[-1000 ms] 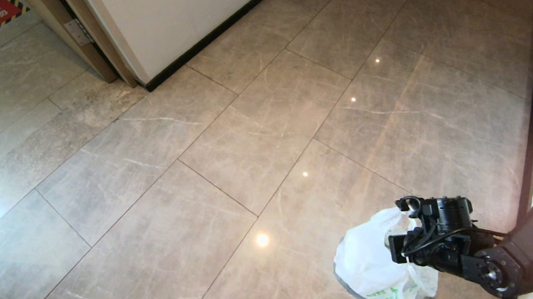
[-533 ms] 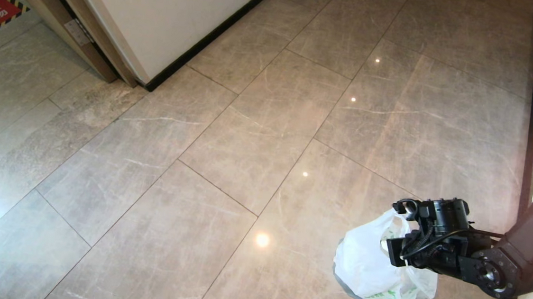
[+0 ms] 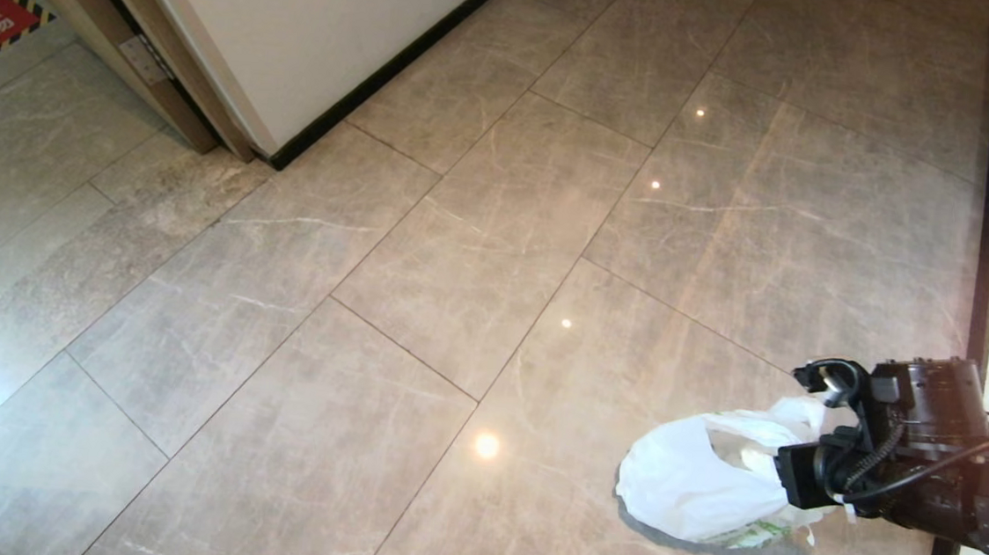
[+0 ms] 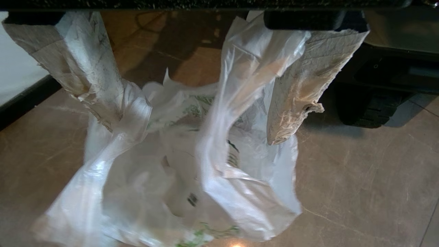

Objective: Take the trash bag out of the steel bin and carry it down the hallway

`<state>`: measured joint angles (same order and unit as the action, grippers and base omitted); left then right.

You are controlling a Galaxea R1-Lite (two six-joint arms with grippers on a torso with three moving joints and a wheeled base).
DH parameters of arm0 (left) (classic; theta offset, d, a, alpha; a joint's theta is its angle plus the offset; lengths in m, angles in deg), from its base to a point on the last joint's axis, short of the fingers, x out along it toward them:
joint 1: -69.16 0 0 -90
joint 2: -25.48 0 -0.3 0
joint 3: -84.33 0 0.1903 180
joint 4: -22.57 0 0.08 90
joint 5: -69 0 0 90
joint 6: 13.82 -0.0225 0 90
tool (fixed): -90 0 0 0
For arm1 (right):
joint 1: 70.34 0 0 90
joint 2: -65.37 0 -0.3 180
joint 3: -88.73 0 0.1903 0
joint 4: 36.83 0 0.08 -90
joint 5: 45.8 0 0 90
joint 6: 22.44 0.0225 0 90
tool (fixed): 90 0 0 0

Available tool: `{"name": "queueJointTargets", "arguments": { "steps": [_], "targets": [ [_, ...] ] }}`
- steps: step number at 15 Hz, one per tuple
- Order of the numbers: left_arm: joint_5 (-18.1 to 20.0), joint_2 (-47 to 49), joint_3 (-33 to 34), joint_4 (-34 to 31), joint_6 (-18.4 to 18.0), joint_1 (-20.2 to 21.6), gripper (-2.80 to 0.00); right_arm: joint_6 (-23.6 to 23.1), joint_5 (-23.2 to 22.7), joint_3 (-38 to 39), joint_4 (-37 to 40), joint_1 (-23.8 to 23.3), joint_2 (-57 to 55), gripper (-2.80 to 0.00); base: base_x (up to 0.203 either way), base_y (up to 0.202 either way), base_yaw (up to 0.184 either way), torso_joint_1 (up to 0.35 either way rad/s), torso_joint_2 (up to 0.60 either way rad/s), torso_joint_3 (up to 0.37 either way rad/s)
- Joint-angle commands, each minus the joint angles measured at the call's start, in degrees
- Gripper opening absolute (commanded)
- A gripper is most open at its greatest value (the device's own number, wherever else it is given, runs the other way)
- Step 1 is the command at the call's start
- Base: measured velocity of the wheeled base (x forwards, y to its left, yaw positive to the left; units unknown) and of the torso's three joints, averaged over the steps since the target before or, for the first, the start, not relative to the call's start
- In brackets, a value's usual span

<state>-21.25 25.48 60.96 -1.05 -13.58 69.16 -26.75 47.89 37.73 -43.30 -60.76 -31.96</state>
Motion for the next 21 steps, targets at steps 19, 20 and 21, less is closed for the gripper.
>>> {"name": "queueJointTargets", "arguments": {
  "steps": [19, 20, 21],
  "targets": [
    [0.0, 0.0, 0.0, 0.0, 0.0, 0.0, -2.80, -3.6, 6.7, 23.1, 23.4, -8.1, 64.3, -2.80, 0.000, 0.000, 0.000, 0.000, 0.00, 0.000],
    [0.0, 0.0, 0.0, 0.0, 0.0, 0.0, -2.80, -3.6, 6.5, 24.6, 24.4, -8.4, 66.7, -2.80, 0.000, 0.000, 0.000, 0.000, 0.00, 0.000],
    [0.0, 0.0, 0.0, 0.0, 0.0, 0.0, -2.80, -3.3, 5.4, 25.8, 24.5, -8.9, 69.4, -2.80, 0.000, 0.000, 0.000, 0.000, 0.00, 0.000]
  ]
}}
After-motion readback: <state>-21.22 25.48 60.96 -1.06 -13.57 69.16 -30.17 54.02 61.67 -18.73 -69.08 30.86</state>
